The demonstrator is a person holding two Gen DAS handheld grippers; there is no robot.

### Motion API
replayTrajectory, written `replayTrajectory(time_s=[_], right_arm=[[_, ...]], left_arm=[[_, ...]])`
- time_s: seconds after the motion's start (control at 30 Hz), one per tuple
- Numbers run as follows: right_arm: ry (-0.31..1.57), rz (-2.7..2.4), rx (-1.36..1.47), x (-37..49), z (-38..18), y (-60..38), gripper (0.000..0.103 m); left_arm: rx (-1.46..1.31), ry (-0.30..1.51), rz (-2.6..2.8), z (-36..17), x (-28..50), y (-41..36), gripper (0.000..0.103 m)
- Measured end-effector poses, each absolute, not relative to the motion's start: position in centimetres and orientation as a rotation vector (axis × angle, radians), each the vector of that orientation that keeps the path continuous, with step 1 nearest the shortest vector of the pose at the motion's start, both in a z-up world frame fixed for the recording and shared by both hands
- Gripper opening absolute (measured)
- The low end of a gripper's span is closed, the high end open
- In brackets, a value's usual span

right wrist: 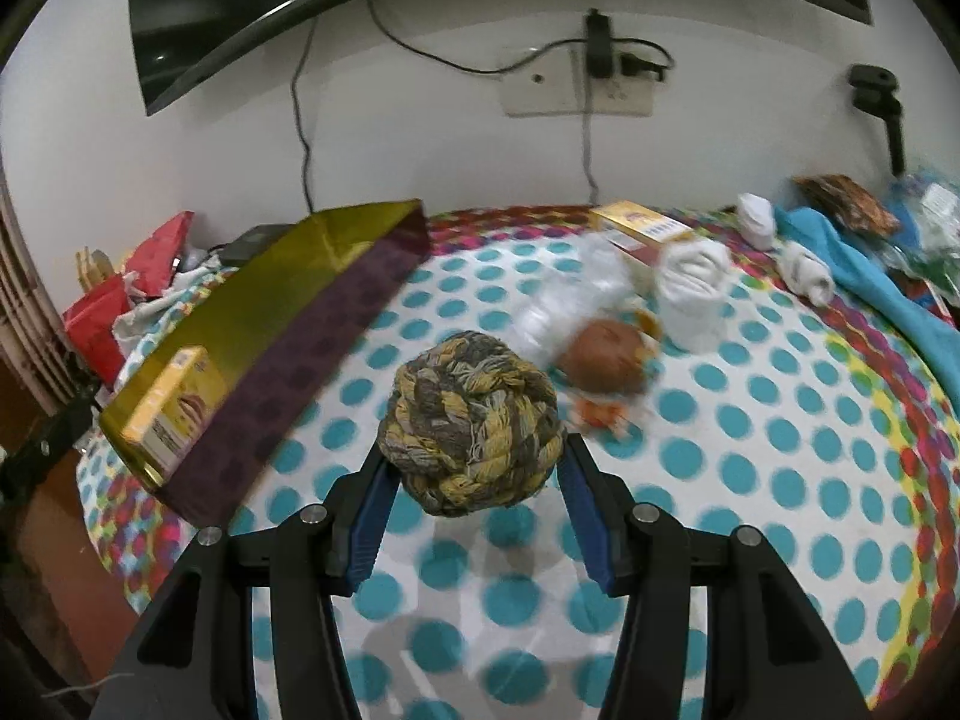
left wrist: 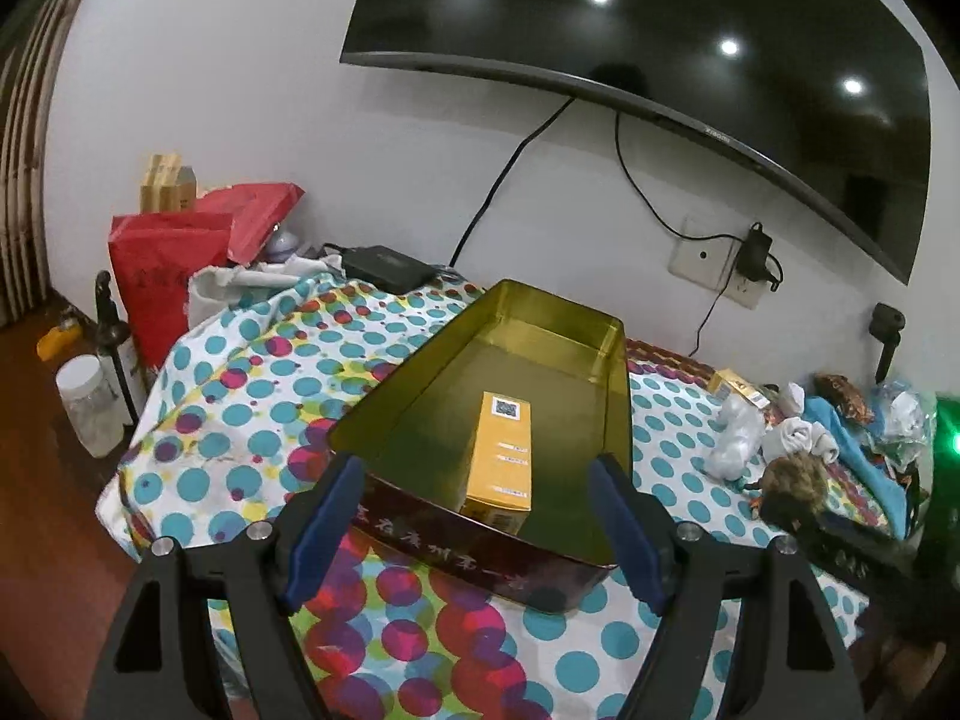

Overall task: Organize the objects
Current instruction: 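Lower the yellow box into the gold tin and open the left gripper, then carry the rope ball into the gold tin and open the right gripper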

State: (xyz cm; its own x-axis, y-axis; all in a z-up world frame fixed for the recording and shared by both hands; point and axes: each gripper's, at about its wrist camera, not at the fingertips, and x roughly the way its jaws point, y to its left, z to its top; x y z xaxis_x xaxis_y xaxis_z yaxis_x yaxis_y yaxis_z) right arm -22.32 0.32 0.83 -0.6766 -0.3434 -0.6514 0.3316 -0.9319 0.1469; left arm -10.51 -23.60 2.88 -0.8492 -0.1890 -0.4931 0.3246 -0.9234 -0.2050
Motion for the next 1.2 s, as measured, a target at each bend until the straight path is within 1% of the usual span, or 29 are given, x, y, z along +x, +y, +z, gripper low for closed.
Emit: replayTrajectory(time_s=[0.1,0.33,0.5,0.77,0.9,1.1,1.17,1.2], right_arm=[[0.004,-2.553,0.988,-23.0,1.6,-1.8,0.051],[0.121,-2.494,0.921,-25.1,3.8,-8.9,0.051],[0.153,-2.449,0.954,-27.4,3.5,-13.2,0.051],[0.211,-2.455,0.996,-29.0,2.0,-16.0,0.052],[0.214,-2.452,0.995,-29.3,2.0,-16.4,0.052],[0.276,-2.394,1.035,-29.3,1.6,-17.5,0.054],[0.267,-2.423,0.998,-28.7,2.2,-16.9,0.057],[0.248,-2.456,0.96,-28.3,3.0,-15.9,0.065]], left_arm=[[0.728,0.348,-2.736,2.6,-10.5,-23.3,0.079],[0.763,0.329,-2.697,1.9,-10.7,-23.9,0.079],[0.768,0.392,-2.694,1.6,-10.8,-24.9,0.079],[0.783,0.439,-2.7,1.2,-11.1,-25.5,0.079],[0.781,0.441,-2.707,1.2,-11.1,-25.4,0.079],[0.778,0.415,-2.714,1.4,-11.1,-24.8,0.079],[0.77,0.402,-2.719,1.5,-11.1,-24.7,0.079],[0.767,0.397,-2.72,1.6,-11.1,-24.6,0.079]])
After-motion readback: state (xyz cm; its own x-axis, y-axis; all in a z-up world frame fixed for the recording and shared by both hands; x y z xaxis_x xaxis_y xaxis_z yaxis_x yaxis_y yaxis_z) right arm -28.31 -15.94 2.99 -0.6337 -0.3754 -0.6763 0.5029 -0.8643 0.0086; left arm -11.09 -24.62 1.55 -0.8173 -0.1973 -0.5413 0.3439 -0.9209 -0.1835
